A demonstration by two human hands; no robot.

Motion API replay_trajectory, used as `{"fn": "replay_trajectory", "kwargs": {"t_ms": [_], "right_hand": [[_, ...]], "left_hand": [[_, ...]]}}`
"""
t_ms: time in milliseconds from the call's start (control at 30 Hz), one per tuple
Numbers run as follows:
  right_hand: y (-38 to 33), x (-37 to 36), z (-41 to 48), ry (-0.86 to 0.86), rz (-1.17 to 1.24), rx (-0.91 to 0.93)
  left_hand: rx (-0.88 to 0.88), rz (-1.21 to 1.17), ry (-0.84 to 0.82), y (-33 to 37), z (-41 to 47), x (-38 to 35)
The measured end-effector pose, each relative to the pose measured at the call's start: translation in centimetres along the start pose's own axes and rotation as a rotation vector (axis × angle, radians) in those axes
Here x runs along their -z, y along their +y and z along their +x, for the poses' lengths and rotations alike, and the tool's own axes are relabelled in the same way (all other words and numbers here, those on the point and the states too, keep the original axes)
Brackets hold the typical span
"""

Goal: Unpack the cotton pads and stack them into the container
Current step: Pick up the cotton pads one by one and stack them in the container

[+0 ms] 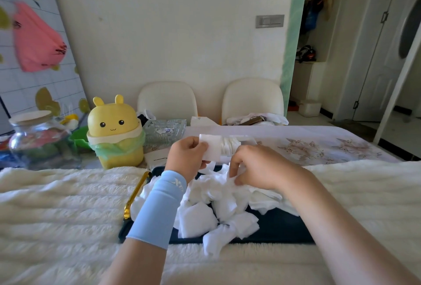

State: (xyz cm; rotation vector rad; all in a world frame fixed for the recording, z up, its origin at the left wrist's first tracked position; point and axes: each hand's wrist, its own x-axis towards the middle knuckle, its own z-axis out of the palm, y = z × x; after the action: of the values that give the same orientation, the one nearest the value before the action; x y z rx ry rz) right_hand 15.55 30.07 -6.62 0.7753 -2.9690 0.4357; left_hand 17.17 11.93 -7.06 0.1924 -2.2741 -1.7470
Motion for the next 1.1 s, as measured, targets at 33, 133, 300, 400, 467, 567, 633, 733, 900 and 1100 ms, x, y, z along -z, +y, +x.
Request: {"fn": "replay_trajectory", "kwargs": {"t_ms": [33, 133, 300, 400, 467, 567, 633, 733, 900, 1100], "right_hand": [[0.1, 0.1, 0.0, 0.019, 0.054, 0.017], [0.2, 1.0, 0.0, 0.146, 0.310, 0.027], [0.2, 2.2, -0.5, 0.225, 0.826, -0.068], [0.6, 1.7, -0.4, 0.158, 0.804, -0.143], [0.9, 1.3, -0.2, 0.111, 0.742, -0.182], [1.1, 1.3, -0.2, 0.105, 0.737, -0.153], [0.9, 1.5, -0.3, 0.155, 0.746, -0.127], [0.7, 1.6, -0.2, 0.282, 0.654, -0.091], [0.5, 2.4, -0.8, 0.169, 0.593, -0.061], [0.7, 2.9, -1.1, 0.069, 0.654, -0.099]], "left_hand": [[0.003, 0.001, 0.004, -0.1, 0.0, 0.1], [0.009, -0.016, 0.018, -0.2, 0.1, 0.3], [0.001, -0.030, 0.010, -0.2, -0.1, 0.3], [0.008, -0.031, -0.015, -0.2, -0.3, 0.1], [0.008, -0.027, -0.008, -0.3, -0.4, 0.0], [0.009, -0.023, 0.009, -0.2, -0.4, 0.0], [0.005, -0.018, 0.004, -0.1, -0.5, -0.2], [-0.022, -0.006, 0.045, 0.1, -0.6, -0.4], [-0.015, -0.080, 0.123, 0.2, -0.6, 0.1], [-0.021, -0.069, 0.088, 0.2, -0.8, 0.0]]}}
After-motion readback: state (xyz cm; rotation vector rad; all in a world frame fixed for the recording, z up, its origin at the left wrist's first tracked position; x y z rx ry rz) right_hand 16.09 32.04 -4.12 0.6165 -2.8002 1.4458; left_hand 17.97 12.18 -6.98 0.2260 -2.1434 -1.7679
